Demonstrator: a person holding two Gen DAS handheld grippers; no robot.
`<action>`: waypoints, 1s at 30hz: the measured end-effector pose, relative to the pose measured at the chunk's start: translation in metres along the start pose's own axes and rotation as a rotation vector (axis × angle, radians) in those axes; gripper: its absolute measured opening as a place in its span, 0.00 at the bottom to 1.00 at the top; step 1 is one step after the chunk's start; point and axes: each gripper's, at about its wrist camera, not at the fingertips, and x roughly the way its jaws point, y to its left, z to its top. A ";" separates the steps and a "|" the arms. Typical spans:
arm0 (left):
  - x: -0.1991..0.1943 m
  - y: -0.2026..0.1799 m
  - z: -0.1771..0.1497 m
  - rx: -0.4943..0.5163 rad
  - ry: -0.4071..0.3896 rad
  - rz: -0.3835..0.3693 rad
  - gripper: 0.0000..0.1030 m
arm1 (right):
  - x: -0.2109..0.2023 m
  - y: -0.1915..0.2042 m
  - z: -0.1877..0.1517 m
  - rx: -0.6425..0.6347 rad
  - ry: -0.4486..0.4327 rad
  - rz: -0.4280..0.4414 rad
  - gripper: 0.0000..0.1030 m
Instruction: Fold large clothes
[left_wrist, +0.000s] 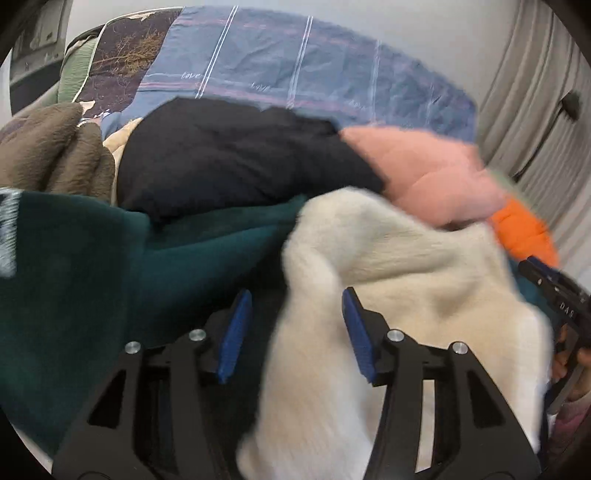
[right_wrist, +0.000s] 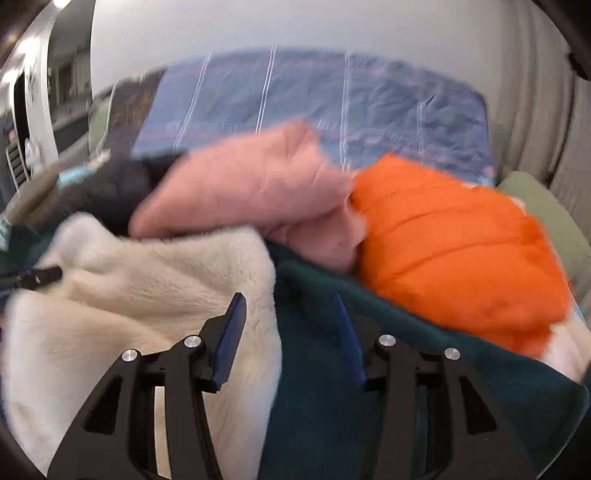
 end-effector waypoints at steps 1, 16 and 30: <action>-0.018 -0.005 -0.004 0.011 -0.018 -0.035 0.49 | -0.014 0.005 -0.004 0.007 -0.006 0.051 0.48; -0.016 -0.090 -0.091 0.342 0.095 0.030 0.67 | -0.032 0.087 -0.079 -0.104 0.238 0.142 0.49; -0.003 -0.073 -0.091 0.246 0.066 0.017 0.50 | 0.065 0.101 -0.066 -0.011 0.206 0.125 0.28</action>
